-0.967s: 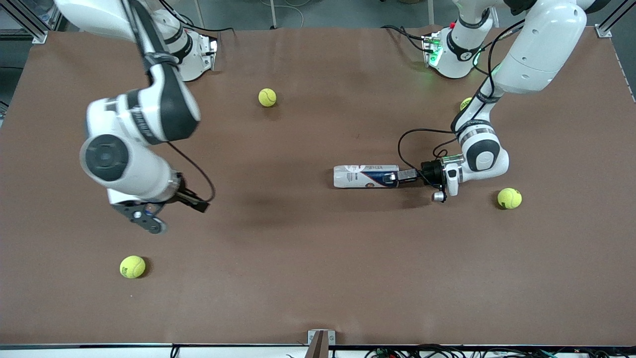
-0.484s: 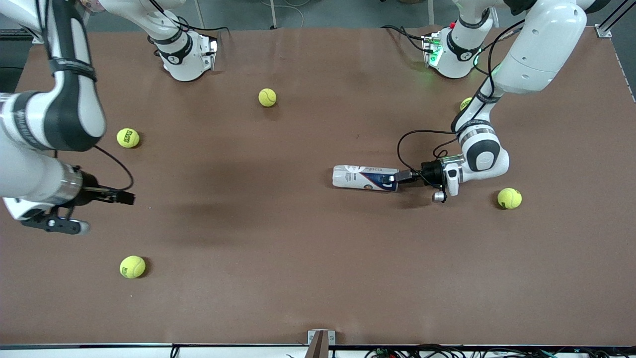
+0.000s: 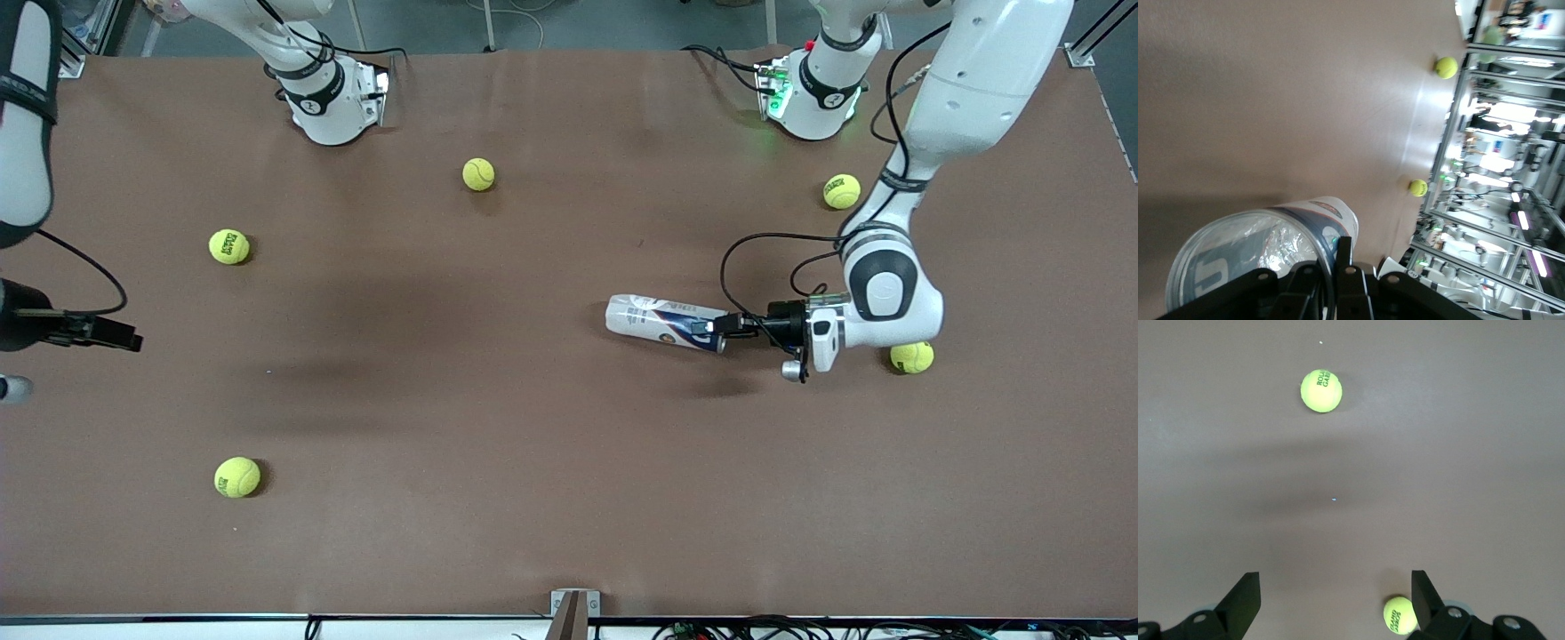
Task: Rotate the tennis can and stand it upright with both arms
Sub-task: 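Rotate the can upright with the left gripper, lifting its base end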
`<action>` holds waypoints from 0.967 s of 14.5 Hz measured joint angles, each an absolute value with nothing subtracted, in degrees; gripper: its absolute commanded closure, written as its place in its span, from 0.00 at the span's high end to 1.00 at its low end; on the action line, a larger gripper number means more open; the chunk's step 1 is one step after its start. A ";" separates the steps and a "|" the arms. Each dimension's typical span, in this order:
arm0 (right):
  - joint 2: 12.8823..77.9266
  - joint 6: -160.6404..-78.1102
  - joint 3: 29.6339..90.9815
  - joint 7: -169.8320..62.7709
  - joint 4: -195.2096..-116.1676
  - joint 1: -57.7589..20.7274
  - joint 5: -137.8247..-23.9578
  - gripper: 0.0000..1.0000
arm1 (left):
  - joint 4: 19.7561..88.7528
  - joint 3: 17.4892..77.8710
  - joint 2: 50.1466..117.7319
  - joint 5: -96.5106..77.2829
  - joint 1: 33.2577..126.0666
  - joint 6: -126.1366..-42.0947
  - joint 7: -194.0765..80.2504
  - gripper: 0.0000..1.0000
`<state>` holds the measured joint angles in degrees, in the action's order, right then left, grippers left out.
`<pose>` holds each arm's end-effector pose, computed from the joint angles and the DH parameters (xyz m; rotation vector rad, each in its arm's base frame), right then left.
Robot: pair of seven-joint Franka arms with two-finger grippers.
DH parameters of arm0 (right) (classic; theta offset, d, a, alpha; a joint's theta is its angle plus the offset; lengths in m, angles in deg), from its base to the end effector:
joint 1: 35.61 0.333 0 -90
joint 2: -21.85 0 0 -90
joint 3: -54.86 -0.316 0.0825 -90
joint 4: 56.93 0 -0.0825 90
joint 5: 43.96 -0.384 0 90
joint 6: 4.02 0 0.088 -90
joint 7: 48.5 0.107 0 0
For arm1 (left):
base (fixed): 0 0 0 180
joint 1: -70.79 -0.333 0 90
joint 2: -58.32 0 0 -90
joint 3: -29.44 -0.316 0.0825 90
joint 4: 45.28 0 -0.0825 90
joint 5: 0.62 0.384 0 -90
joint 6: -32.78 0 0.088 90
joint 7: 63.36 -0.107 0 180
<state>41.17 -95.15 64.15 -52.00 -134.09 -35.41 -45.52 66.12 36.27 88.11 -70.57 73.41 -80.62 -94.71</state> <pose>0.6448 -0.0837 0.5301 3.1183 -0.1447 -0.1428 0.5778 -0.1542 0.2146 2.0487 0.1286 -0.2571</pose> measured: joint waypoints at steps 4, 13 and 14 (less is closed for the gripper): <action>41.22 -93.32 64.08 -52.01 -132.51 -35.59 -45.00 1.00 | 59.09 37.09 84.60 -53.32 74.75 -80.59 -72.45 0.03; 41.31 -93.22 62.71 -52.04 -130.93 -35.07 -44.72 1.00 | 46.50 38.64 81.68 -18.63 87.60 -80.57 -33.34 0.03; 41.31 -93.21 62.62 -52.04 -130.92 -34.61 -44.72 1.00 | 45.81 38.68 81.63 -14.58 89.98 -80.57 -29.22 0.03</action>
<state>41.31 -93.21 62.62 -52.04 -130.92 -34.61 -44.72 45.81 38.68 81.63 -14.58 89.98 -80.57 -29.22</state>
